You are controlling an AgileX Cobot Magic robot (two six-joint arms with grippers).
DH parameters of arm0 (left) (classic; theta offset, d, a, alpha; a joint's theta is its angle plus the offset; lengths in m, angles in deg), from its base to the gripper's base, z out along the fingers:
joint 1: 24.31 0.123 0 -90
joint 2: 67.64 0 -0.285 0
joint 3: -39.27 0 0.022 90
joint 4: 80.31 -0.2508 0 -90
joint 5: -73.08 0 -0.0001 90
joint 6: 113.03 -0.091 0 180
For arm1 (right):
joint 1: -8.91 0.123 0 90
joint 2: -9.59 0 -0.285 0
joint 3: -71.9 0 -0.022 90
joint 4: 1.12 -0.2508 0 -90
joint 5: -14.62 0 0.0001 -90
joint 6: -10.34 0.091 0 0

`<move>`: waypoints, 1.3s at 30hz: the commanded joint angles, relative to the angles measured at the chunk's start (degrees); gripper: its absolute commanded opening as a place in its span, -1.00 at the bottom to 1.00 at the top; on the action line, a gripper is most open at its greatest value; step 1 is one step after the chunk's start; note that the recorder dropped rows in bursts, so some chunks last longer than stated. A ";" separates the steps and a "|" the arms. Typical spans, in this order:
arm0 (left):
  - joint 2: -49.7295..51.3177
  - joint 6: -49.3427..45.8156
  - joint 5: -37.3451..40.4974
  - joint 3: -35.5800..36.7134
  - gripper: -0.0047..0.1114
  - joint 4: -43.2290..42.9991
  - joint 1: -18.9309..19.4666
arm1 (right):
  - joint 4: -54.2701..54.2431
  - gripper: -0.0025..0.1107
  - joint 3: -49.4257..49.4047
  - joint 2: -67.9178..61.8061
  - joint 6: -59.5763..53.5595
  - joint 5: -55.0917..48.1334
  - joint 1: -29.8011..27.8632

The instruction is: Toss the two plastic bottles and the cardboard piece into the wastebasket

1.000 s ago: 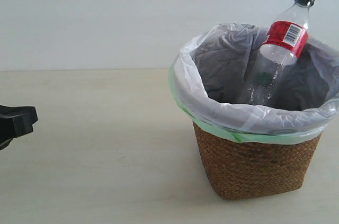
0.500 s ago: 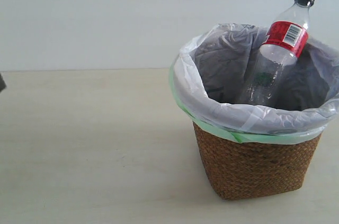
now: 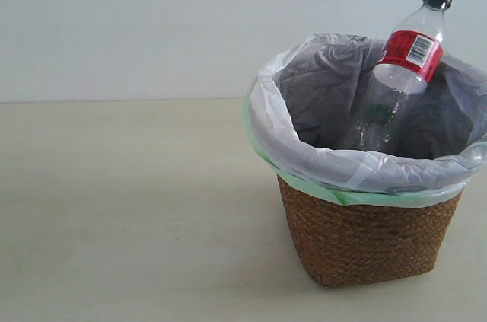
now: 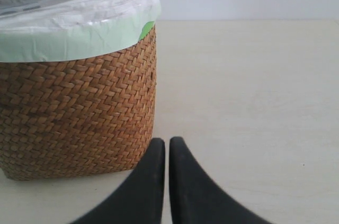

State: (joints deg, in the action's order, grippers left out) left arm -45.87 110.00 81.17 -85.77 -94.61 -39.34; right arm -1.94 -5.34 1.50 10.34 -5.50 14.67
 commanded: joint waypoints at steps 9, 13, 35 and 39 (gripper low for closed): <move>-13.99 -1.22 -34.12 22.26 -0.85 -6.07 4.42 | 0.09 -0.96 0.02 0.30 0.00 0.50 0.09; -13.99 2.53 -22.91 22.26 -0.85 -4.51 5.73 | 0.09 -0.96 0.02 0.30 0.00 0.50 0.09; -13.99 0.81 5.04 22.26 -0.85 -4.97 9.17 | 0.09 -0.96 0.02 0.30 0.00 0.50 0.09; -13.99 -0.12 7.31 22.26 -0.85 -4.04 9.17 | 0.09 -0.96 0.02 0.30 0.00 0.50 0.09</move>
State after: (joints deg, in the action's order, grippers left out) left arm -59.66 111.27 86.65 -63.72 -99.98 -30.38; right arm -1.94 -5.34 1.50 10.34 -5.39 14.67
